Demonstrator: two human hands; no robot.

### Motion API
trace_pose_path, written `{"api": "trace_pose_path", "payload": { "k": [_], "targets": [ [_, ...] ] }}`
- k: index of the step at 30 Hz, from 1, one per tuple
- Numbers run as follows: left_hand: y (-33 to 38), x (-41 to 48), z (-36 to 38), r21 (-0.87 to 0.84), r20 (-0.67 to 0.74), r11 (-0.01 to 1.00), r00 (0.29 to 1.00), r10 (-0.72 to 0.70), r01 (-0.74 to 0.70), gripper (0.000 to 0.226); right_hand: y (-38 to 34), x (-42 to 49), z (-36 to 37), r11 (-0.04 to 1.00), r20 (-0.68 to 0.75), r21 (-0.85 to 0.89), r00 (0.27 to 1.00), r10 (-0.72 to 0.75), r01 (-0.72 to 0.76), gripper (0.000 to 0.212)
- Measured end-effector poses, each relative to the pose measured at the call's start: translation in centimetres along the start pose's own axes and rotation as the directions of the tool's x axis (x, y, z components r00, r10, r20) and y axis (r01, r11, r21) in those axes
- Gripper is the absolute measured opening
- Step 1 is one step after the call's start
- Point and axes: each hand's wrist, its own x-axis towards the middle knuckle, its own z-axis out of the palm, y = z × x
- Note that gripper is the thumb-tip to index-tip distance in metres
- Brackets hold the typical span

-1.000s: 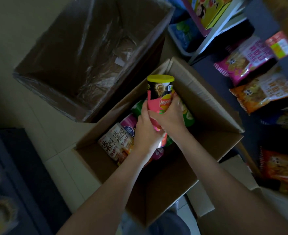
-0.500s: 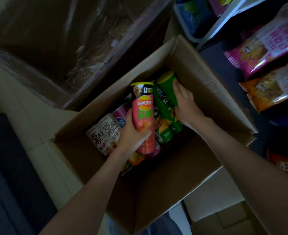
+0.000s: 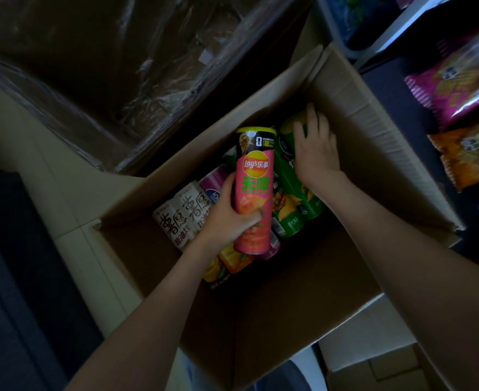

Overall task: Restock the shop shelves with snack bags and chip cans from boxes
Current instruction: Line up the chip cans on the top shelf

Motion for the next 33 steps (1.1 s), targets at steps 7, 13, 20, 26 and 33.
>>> {"api": "trace_pose_path", "payload": {
  "k": [7, 13, 20, 26, 33],
  "targets": [
    [-0.1, 0.2, -0.1, 0.024, -0.004, 1.0, 1.0, 0.008, -0.008, 0.08, 1.2, -1.4, 1.8, 0.999, -0.044, -0.049, 0.999, 0.008, -0.01, 0.048],
    [-0.3, 0.1, 0.0, 0.028, -0.008, 0.999, 1.0, 0.023, -0.023, 0.082, 2.7, -3.2, 3.6, 0.996, -0.012, -0.079, 0.999, 0.039, -0.04, 0.049],
    [-0.5, 0.2, 0.1, 0.018, -0.006, 0.999, 0.999, 0.035, -0.035, 0.081, 2.8, -0.8, 1.9, 0.926, 0.187, -0.37, 0.982, -0.004, 0.074, 0.103],
    [-0.2, 0.0, 0.4, 0.036, -0.004, 0.999, 0.999, 0.039, -0.039, 0.081, 2.8, -0.6, 0.7, 0.842, 0.331, -0.517, 0.943, 0.03, 0.155, 0.103],
    [0.9, -1.4, 1.3, -0.003, -0.068, 1.0, 0.998, 0.005, -0.006, 0.087, 4.6, -4.2, -0.7, 0.843, 0.277, -0.512, 0.961, -0.019, 0.165, 0.067]
  ]
}}
